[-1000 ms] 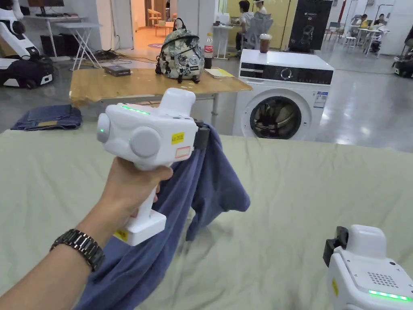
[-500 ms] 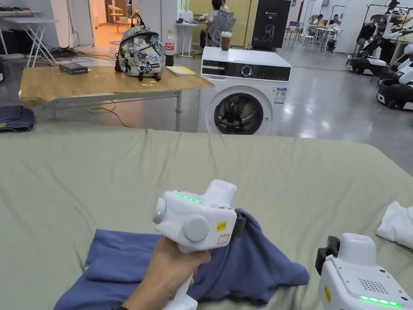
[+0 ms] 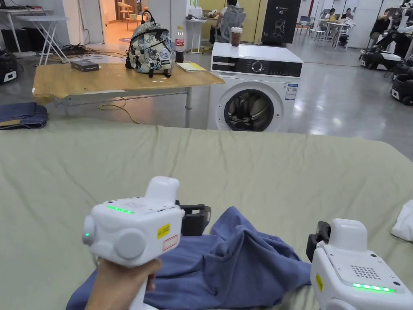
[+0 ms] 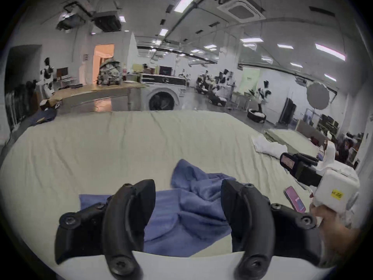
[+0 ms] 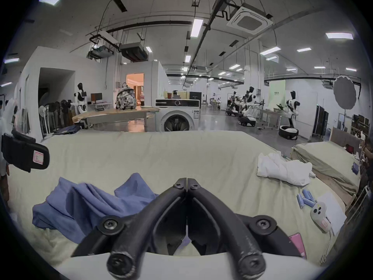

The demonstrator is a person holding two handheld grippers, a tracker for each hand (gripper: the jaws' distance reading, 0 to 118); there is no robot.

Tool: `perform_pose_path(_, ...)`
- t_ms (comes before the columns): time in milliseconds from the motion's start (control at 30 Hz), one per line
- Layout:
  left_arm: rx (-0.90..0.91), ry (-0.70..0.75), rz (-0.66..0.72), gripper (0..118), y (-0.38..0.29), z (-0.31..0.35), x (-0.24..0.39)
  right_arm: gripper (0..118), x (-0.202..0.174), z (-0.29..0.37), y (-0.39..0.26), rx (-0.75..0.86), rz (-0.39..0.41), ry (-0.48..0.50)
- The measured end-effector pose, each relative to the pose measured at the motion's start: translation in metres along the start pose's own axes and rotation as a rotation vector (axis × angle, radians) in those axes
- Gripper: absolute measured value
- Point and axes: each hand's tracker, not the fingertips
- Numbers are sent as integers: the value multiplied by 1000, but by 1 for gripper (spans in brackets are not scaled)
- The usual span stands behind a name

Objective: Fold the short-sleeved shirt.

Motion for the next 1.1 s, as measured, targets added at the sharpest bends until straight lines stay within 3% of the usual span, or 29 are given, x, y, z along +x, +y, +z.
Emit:
perform_pose_path(33,15,30,11,56,-6,8,-7,0,-4,-1,1,2,1,7)
perform_pose_path(67,23,66,8,37,-12,16,-13,0,-8,-1,2,6,2,16)
perform_pose_path(100,16,104,1,10,-21,22,-19,0,-13,-2,2,9,5,25)
perform_pose_path(133,11,150,-1,1,-28,27,-24,0,-16,-3,3,11,7,30)
perform_pose_path(267,-98,180,118,0,-65,39,-53,0,-29,-7,2,9,12,56)
perform_pose_path(433,-139,246,150,0,-84,39,-90,0,-38,-15,0,-4,19,78)
perform_pose_path(667,-174,281,200,0,-29,-12,-158,0,-41,-26,0,-24,27,87)
perform_pose_path(900,-366,274,221,0,3,-95,-203,0,-34,-36,0,-38,32,64)
perform_pose_path(933,-388,301,227,6,4,-104,-208,0,-32,-37,-1,-42,33,61)
perform_pose_path(967,-403,319,240,23,5,-113,-212,0,-30,-37,-1,-46,36,54)
perform_pose_path(1000,-416,318,252,56,3,-121,-219,0,-28,-38,-2,-50,38,46)
perform_pose_path(1033,-434,319,271,76,1,-128,-225,0,-25,-38,-4,-53,40,41)
perform_pose_path(1100,-442,334,285,82,-3,-139,-228,0,-20,-40,-7,-65,48,25)
